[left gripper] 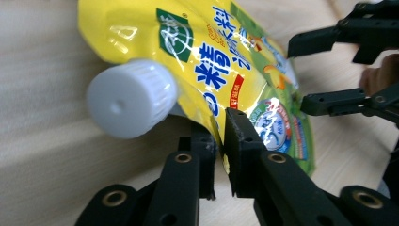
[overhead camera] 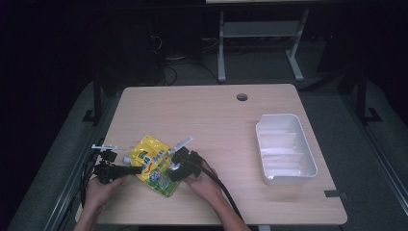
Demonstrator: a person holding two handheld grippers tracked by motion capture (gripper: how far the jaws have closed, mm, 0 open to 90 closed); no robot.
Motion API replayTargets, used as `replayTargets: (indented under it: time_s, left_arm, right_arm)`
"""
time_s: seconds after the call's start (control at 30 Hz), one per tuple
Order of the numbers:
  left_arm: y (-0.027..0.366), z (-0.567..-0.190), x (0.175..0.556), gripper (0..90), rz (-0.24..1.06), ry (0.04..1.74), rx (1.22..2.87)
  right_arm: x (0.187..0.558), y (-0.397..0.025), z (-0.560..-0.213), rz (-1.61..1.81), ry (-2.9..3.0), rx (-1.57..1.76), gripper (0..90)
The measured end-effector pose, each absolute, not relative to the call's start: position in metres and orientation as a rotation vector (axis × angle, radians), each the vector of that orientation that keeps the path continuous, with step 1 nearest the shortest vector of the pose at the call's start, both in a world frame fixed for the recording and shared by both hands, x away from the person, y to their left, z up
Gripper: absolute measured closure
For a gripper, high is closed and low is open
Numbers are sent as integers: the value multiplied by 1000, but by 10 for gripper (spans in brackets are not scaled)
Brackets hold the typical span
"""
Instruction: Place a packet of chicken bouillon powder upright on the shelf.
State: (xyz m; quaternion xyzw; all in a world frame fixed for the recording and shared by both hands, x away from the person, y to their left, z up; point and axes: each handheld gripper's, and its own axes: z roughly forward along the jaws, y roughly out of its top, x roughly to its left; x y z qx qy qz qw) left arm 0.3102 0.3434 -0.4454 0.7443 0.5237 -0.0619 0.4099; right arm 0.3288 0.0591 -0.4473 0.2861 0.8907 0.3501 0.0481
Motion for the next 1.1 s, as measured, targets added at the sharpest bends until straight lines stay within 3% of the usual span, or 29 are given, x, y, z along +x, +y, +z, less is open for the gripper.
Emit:
replayTargets:
  time_s: [0.2, 0.7, 0.93, 1.1]
  left_arm:
    - [338, -427, 304, 887, -115, 1204, 1862]
    - [301, -381, 294, 900, -42, 919, 1965]
    - [287, -373, 292, 900, -39, 815, 2014]
    - [280, -369, 289, 900, -34, 747, 2044]
  right_arm:
    - [331, 44, -433, 1204, 2698, 861, 282]
    - [343, -3, -395, 1378, 2698, 840, 202]
    - [352, -13, -392, 1415, 2712, 857, 224]
    - [357, -15, -395, 1453, 2753, 823, 319]
